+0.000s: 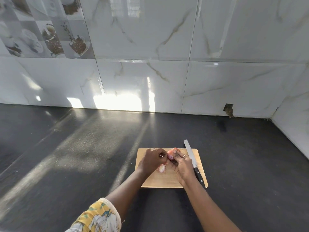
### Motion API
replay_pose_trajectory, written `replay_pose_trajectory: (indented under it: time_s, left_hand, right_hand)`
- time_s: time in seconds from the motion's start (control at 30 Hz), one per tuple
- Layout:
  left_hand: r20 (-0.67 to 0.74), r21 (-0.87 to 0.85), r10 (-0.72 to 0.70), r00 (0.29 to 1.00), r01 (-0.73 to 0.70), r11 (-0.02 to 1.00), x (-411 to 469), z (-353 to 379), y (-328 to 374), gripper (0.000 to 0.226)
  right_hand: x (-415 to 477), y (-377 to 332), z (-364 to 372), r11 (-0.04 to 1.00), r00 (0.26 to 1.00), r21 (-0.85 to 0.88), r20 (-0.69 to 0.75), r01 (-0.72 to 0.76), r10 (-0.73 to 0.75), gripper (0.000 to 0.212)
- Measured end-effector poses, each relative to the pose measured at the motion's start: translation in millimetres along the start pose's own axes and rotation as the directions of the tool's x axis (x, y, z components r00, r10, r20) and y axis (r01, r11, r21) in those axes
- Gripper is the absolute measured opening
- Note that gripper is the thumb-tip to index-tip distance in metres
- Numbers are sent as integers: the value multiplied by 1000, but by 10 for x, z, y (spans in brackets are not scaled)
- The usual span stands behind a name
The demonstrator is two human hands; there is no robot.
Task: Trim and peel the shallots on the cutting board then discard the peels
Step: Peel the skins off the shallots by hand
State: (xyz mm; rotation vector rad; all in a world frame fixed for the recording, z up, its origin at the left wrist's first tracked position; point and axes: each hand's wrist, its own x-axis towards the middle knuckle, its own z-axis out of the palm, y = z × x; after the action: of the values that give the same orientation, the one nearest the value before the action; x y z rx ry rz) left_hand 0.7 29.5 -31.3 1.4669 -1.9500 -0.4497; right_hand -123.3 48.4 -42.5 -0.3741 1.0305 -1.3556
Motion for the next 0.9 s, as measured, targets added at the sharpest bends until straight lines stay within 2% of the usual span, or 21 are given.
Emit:
replay_pose_trajectory:
  time_s: [0.23,0.4,0.47,0.53,0.67,0.83,0.9]
  left_hand:
    - [-37,-41,-44,998,42,998,7,19,9,11]
    - [-52,-176,-158,986,147,973,23,-1,-3,5]
    - [-31,-285,-176,984,160,945,15,-6,-24,7]
    - [50,-421,-191,980,194,886,12,-7,-42,13]
    - [197,-536,-217,956,291,793,29,21,-40,18]
    - [363,-719,-313,878,478,505,65,72,14,18]
    - [386,-739,-323,864,500,452,96,102,36,19]
  right_hand:
    - [17,-7,16,1000,1000,19,21,4,-5,37]
    - [18,-9,3,1000,999,-10,23,-29,29,35]
    - [15,-20,-7,999,999,-31,17,-34,35,32]
    - [12,-22,-2,999,999,-26,24,-37,38,32]
    - [14,-29,32,999,998,28,58,-23,21,21]
    - [0,-62,56,998,998,62,60,-11,7,21]
    - [-1,-65,70,996,998,89,59,-14,9,21]
